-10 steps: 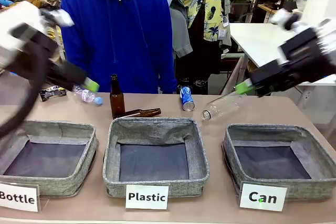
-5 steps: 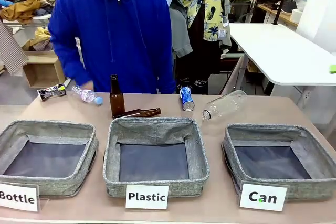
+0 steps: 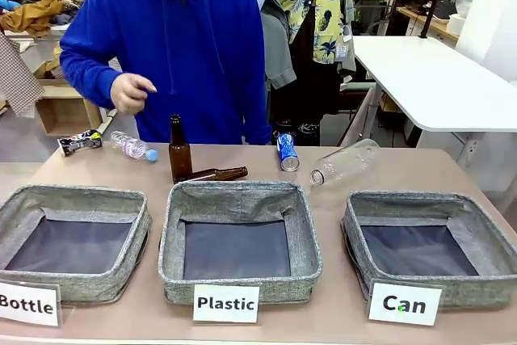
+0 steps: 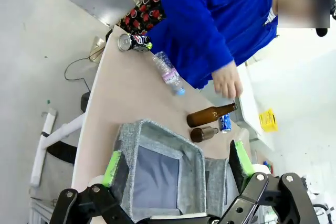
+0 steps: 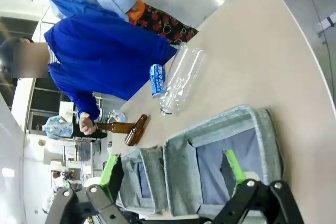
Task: Sort the can waste into the basket.
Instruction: Pick up the can waste from the table and place it in the right Fabric basket.
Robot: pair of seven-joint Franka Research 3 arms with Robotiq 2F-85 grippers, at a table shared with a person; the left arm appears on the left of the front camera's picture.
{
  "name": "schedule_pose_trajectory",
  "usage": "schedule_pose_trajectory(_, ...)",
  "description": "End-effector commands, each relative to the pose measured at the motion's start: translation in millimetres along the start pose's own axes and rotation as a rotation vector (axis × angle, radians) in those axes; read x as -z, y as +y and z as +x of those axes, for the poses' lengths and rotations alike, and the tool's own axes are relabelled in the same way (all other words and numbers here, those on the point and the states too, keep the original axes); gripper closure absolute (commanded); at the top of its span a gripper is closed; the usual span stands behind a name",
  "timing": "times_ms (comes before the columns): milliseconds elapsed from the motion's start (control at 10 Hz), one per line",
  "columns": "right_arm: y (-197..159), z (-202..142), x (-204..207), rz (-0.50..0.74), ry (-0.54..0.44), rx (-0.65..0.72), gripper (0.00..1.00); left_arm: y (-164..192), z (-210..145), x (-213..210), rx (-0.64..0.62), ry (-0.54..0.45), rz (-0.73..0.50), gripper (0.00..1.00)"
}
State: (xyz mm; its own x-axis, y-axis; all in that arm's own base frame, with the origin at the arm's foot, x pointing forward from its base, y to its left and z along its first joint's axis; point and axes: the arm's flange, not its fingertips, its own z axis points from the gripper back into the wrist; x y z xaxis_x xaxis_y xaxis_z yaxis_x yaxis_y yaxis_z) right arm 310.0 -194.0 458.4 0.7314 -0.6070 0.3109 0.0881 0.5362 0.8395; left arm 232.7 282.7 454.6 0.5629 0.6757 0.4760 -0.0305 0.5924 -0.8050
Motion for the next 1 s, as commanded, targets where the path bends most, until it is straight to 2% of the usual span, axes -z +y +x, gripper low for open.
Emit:
schedule_pose_trajectory(0,13.1,0.0,0.6,0.025,0.016,-0.049,0.00,-15.1,1.6,9.4,0.024,0.030,-0.012,0.00)
schedule_pose_trajectory(200,8.8,-2.4,3.4,0.001,0.017,-0.013,0.00,-15.1,1.6,9.4,0.024,0.030,-0.012,0.00)
schedule_pose_trajectory(300,41.0,-1.7,16.5,-0.035,0.043,-0.115,0.00,-15.1,1.6,9.4,0.024,0.030,-0.012,0.00)
schedule_pose_trajectory(500,124.9,16.1,68.4,-0.165,0.089,-0.304,0.00,-15.1,1.6,9.4,0.024,0.030,-0.012,0.00)
schedule_pose_trajectory(700,193.5,15.6,148.4,-0.303,0.181,-0.446,0.00,-15.1,1.6,9.4,0.024,0.030,-0.012,0.00)
schedule_pose_trajectory(900,238.9,-7.2,227.5,-0.391,0.239,-0.573,0.00,-15.1,1.6,9.4,0.024,0.030,-0.012,0.00)
